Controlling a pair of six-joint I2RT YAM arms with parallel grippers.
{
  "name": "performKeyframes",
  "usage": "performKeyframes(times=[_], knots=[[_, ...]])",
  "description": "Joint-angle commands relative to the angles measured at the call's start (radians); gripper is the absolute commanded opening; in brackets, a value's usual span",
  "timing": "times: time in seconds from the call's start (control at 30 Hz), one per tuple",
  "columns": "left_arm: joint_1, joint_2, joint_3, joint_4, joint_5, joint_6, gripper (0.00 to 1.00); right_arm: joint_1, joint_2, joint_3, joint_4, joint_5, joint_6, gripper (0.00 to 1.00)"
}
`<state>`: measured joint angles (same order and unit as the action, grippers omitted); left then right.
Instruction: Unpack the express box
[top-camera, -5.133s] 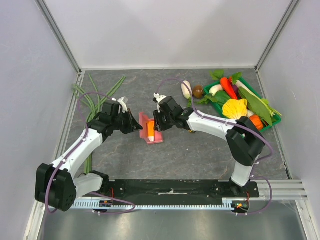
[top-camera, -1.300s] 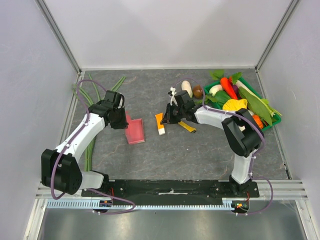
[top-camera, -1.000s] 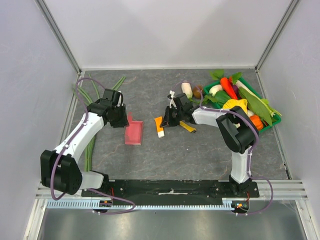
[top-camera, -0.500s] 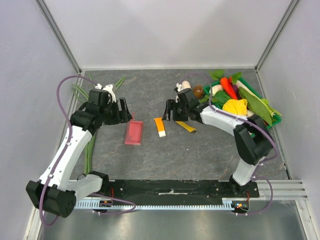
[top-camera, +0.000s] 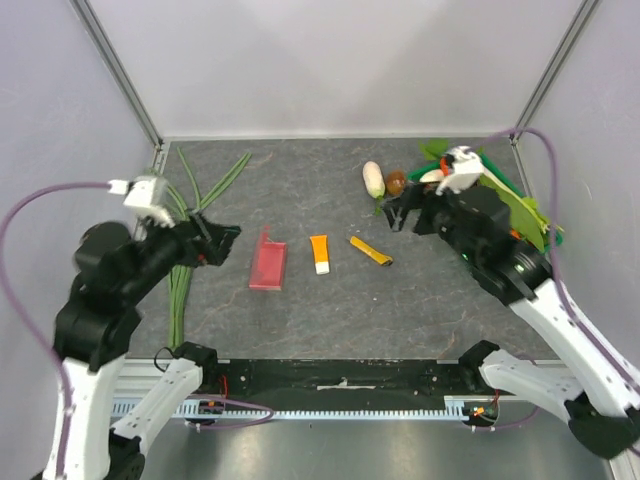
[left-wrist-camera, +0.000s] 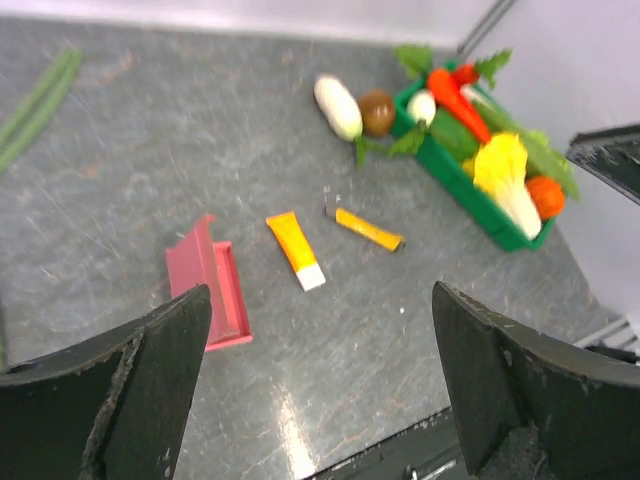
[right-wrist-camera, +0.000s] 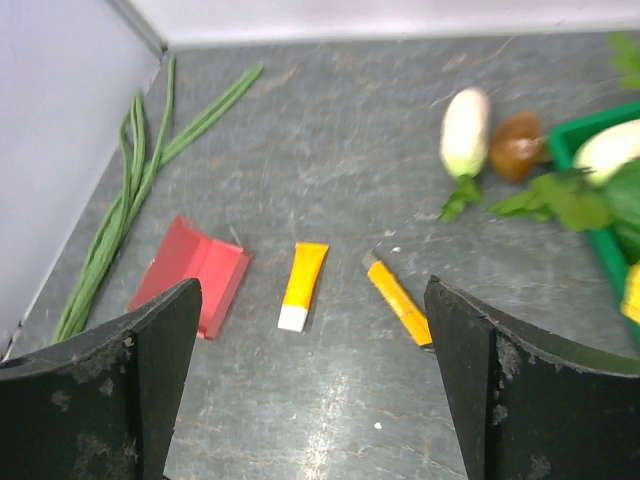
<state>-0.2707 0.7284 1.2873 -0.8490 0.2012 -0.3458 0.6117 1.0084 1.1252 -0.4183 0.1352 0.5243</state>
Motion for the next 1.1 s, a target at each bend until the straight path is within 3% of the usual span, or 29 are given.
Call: performKeyframes(times=[0.0,0.07,0.33,1.07], knots=[[0.002,-0.069,0.118,-0.192,-0.164,0.001,0.96,0.002,-0.152,0.045,-0.201,0.191,0.005,0.98],[0.001,-0.111,0.145,-0.286,-0.200,-0.024,0.96,0.002,-0.238,0.053,-0.263,0.228,0.017,0.98],[0.002,-0.195,0.158,-0.384,-0.171,-0.055,0.98,0.002,-0.407,0.104,-0.422,0.288,-0.009,0.98],[0.001,-0.213,0.150,-0.358,-0.097,-0.093,1.00,0.002,-0.415,0.186,-0.456,0.254,-0.029,0.98]])
